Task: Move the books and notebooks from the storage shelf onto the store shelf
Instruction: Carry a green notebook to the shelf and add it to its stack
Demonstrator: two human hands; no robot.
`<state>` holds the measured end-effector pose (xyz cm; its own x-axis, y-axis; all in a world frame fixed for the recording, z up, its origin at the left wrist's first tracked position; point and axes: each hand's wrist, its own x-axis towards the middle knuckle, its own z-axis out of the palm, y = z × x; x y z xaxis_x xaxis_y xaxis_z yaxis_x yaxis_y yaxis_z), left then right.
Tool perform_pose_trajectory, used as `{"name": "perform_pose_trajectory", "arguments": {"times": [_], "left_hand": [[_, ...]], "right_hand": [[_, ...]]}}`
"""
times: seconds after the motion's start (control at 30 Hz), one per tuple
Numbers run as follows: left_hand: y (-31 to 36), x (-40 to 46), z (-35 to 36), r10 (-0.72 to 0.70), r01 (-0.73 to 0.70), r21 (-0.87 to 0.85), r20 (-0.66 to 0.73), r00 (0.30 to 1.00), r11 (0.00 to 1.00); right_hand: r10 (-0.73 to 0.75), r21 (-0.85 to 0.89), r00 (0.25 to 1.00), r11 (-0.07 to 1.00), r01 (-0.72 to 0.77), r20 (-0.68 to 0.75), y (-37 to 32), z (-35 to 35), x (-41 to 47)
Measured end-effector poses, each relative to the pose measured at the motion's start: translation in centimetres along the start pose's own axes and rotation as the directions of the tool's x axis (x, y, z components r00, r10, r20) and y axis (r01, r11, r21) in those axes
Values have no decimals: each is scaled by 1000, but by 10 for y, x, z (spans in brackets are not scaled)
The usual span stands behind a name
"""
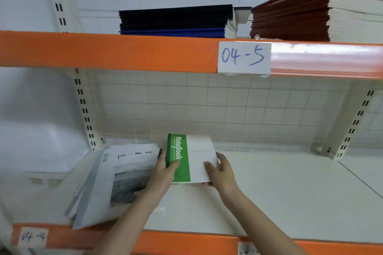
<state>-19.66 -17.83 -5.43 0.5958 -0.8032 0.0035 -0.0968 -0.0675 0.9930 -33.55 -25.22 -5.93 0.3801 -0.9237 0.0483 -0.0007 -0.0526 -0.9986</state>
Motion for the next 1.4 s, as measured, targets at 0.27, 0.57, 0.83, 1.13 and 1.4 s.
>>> {"name": "perform_pose_trajectory", "arguments": {"times": [0.27,0.57,0.83,1.13,1.4], "left_hand": [[16,-33,109,113,-112,64,-18,993,992],[32,-83,235,74,-76,5,160,984,997],[54,-123,337,61,-52,-36,321,945,998],[65,-164,432,99,-71,-89,364,926,993],[70,-193,524,112,-52,-140,466,878,989]], "right_hand": [[-40,-131,992,991,24,-121,-4,-107,-24],[-17,-121,955,992,-20,-295,-4,-245,-58],[-31,-129,909,991,-26,-416,-4,-358,-85],[-22,-127,868,991,-48,-497,-12,-456,-112],[-41,-158,790,985,-71,-612,-3,-542,-134]]}}
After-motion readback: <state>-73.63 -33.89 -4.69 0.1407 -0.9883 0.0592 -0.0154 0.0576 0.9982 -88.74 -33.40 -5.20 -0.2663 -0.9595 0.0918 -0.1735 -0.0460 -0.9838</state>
